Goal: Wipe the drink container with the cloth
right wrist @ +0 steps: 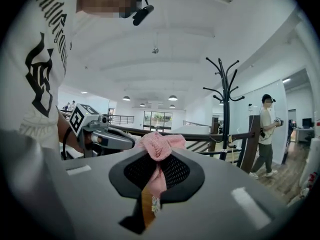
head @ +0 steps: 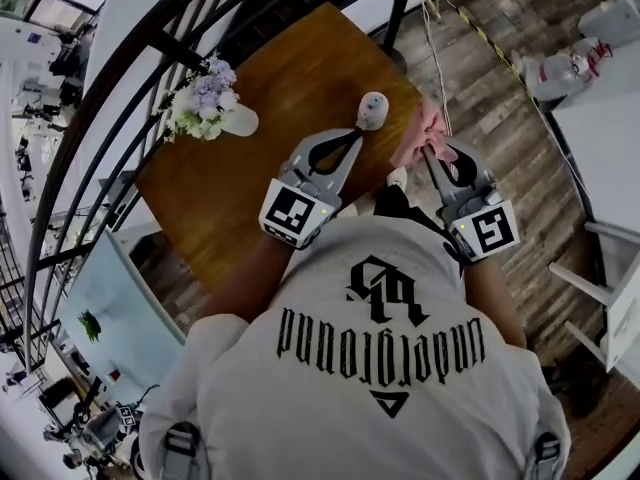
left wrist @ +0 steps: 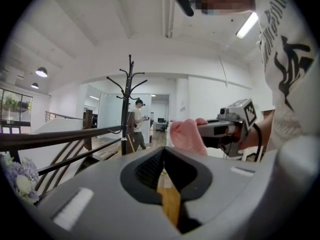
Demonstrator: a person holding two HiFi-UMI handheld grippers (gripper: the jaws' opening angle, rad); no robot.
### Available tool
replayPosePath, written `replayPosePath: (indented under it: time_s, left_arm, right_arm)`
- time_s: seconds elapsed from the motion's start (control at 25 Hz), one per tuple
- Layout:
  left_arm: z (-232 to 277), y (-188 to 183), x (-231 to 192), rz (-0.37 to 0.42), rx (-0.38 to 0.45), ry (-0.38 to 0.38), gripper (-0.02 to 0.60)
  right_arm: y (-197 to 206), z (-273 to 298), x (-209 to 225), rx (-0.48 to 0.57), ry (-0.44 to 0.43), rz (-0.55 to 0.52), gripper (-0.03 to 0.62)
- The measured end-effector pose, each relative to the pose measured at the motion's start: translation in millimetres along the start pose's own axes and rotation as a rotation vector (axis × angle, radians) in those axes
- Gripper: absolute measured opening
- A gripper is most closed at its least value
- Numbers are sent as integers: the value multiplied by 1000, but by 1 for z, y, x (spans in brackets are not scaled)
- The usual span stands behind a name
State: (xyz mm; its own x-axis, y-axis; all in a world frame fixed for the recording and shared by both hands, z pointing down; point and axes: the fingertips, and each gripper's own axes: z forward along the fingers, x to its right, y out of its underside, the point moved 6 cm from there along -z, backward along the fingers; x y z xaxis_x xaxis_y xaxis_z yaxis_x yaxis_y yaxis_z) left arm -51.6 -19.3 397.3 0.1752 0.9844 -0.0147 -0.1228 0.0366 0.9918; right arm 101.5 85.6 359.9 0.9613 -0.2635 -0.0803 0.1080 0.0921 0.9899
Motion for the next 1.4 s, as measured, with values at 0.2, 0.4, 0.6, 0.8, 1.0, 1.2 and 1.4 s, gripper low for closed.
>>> replayPosePath:
  time_s: [0.2,0.4,0.6,0.8,1.0,1.2,1.4]
  left_arm:
    - [19,6,-12,-24,-7,-41,52]
    - [38,15,-22,-38,-14,-51,61]
    - [64,26,-30,-20,-53,-47,151]
    - [85,48,-41,-68,-84,-63,252]
    - [107,87,-51,-76,-143,-45,343]
    - [125,133,-59,41,-202,-11,376]
    - [128,176,-58,50,-304,-30,383]
  right_arm:
    - [8,24,27,-26,-73,10,26]
    - [20,47,48,-57,-140,23,26]
    - [34,70,73,-97,-199,45,26]
    - [48,88,91,-113,-240,49,26]
    - [74,96,109,-167,-236,100,26]
    - [96,101,117,-206,-233,124,26]
    - [114,98,120,-241,-226,146,26]
